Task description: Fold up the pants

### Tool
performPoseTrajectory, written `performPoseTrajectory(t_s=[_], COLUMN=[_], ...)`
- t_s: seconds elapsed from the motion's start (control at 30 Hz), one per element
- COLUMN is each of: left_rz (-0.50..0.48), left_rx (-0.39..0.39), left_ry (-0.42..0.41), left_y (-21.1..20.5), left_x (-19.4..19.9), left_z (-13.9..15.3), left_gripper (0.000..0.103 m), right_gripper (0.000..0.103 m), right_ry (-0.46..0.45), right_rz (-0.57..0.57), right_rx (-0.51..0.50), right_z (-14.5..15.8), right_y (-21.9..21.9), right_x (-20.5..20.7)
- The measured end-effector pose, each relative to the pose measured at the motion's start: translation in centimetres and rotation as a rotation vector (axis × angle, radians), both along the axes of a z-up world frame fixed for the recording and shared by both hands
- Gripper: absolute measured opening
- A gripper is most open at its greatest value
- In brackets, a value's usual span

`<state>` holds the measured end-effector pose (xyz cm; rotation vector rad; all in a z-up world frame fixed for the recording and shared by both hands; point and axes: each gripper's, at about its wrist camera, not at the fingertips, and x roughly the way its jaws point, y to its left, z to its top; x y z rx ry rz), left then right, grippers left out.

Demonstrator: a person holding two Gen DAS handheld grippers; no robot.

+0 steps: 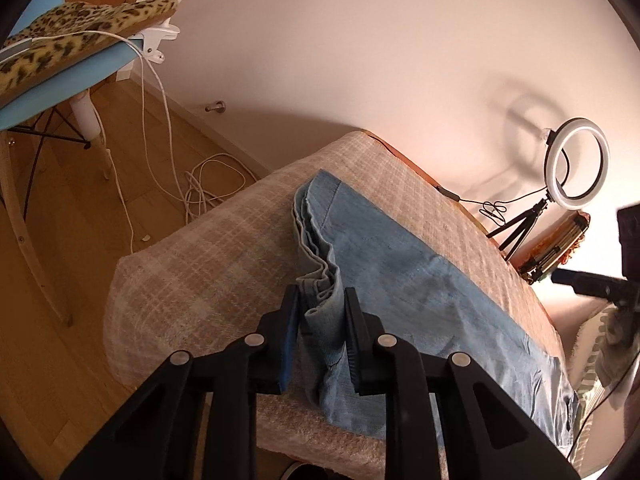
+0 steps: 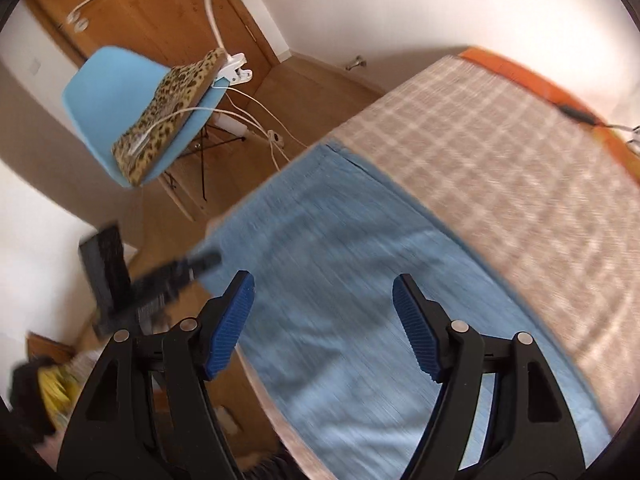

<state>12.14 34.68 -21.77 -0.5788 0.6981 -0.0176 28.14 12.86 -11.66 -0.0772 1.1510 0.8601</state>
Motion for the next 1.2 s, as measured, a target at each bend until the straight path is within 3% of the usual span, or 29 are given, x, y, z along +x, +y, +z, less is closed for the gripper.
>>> performPoseTrajectory(t_s=[0.2,0.33,0.5,0.7,0.83,0.9,0.97,1.03,1.17,1.2], left_rz=[-0.059,-0.089,-0.118,-0.121,-0.113,-0.108,-0.099,-0.063,-0.023,-0.022], left_rx=[0.036,0.052,0.076,0.094,0.084,0.088,0.101,0.118,0.145,0.149], left_ry=[-0.026,-0.036,-0.041,-0.025,-0.018,-0.019,-0.023,-0.022,-0.005,0.008], left_y=[-1.1,-1.7,-2.4,-2.5,-2.2,-2.1,-2.0,-1.9,-1.6,-1.6], left_x=[-0.3,-0.2,-0.2,0.1,-0.1,-0.4,-0.8,-1.5,-2.6,-2.5], left_z=[0.7,1.1,1.3,0.4,-0.3,-0.4,-0.4,-0.3,-0.7,-0.9], left_gripper=[0.018,0.018,0.013,0.012,0.012,0.012,0.012,0.012,0.012,0.018], right_gripper=[0.075,0.075,0.075,0.075,0.054,0.043,0.021,0.015,0.011,0.01], right_ry=[0.111,0.163,0.157,0.061,-0.073,-0.045,0.01,0.05,0.019,0.024], right_rz=[-0.007,-0.027,0.007,0.052,0.066,0.049,0.038,0.023,0.036,0.031], right_rx=[-0.009,-0.074,-0.138,-0.339,-0.472,-0.444,-0.394,-0.358,-0.349,-0.339], right_z=[-4.2,-7.2,-8.9,-11.0,-11.6,-11.3,-11.0,-10.7,-10.4,-10.2], right_y=[8.9,13.2,17.8,22.6,24.1,23.5,22.7,22.1,21.5,21.5], right_x=[3.6,4.8,4.6,2.9,1.3,1.4,1.8,2.1,1.4,1.6])
